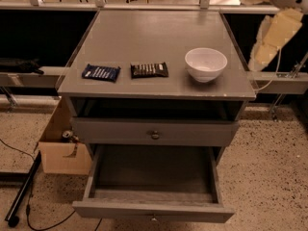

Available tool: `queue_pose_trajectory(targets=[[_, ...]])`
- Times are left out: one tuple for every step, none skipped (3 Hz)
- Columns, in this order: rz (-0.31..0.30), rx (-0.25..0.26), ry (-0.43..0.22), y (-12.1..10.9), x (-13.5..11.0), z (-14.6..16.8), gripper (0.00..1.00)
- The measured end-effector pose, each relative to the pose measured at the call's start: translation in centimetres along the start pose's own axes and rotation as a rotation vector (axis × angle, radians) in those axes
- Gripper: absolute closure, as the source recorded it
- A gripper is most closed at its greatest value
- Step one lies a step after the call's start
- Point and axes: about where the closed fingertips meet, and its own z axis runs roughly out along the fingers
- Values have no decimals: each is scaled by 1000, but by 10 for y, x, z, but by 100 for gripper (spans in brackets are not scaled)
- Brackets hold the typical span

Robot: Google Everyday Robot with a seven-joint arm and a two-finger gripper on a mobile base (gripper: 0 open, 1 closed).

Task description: Place rxbar chocolate into middle drawer

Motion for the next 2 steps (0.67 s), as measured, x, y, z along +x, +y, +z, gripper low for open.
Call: queue_pose_trajectory(targets=[[-1,-3,-213,-70,-38,44,0],[13,42,-371,-109,-70,45,0]])
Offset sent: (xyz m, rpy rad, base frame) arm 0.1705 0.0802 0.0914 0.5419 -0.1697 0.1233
